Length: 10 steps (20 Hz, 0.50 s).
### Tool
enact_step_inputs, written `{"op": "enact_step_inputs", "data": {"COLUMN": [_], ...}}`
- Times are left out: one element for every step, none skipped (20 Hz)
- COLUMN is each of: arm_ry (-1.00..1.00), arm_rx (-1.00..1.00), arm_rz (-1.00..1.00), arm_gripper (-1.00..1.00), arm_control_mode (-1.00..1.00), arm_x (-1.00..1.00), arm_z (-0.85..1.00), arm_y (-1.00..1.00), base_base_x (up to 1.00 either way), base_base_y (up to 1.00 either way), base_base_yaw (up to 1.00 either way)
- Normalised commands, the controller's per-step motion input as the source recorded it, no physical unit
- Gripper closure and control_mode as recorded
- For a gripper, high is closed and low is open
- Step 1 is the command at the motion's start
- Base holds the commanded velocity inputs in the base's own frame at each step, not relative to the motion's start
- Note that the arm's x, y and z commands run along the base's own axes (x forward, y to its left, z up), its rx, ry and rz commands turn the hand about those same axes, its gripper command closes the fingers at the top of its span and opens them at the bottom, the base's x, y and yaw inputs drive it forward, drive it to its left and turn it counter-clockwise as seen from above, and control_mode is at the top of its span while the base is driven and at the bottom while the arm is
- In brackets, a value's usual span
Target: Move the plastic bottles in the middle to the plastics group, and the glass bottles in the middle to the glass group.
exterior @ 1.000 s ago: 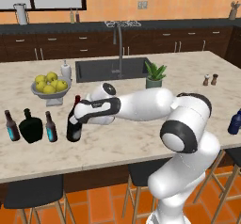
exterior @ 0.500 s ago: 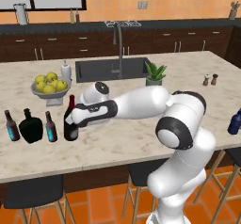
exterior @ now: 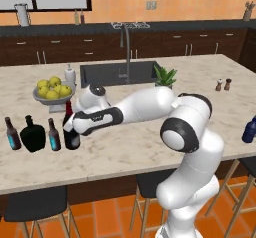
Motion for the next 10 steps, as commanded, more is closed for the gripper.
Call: {"op": "enact_step_inputs", "data": {"arm_ry": [0.00,0.00,0.00,-0.02,-0.02,-0.03,-0.09,-0.08,-0.05,-0.01], "arm_rx": [-0.04,0.00,0.00,0.00,0.00,0.00,0.10,0.15,0.17,0.17], "arm_rz": [0.00,0.00,0.00,0.00,0.00,0.00,0.00,0.00,0.00,0.00], "arm_gripper": [1.00,1.00,1.00,1.00,1.00,1.00,1.00,1.00,1.00,1.00], "arm_control_mode": [-1.00,-1.00,-1.00,-1.00,-1.00,-1.00,-1.00,-1.00,-1.00,-1.00], "arm_x": [0.00,0.00,0.00,0.00,0.00,0.00,0.00,0.00,0.00,0.00], "arm_z": [-0.09,-0.06,-0.11,-0.04,-0.05,-0.32,-0.43,-0.25,-0.11,0.00], "arm_y": [0.00,0.00,0.00,0.00,0.00,0.00,0.00,0.00,-0.01,0.00], "base_base_x": [0.00,0.00,0.00,0.00,0.00,0.00,0.00,0.00,0.00,0.00], "base_base_y": [0.00,0.00,0.00,0.00,0.00,0.00,0.00,0.00,0.00,0.00], "base_base_yaw": [0.00,0.00,0.00,0.00,0.00,0.00,0.00,0.00,0.00,0.00]}}
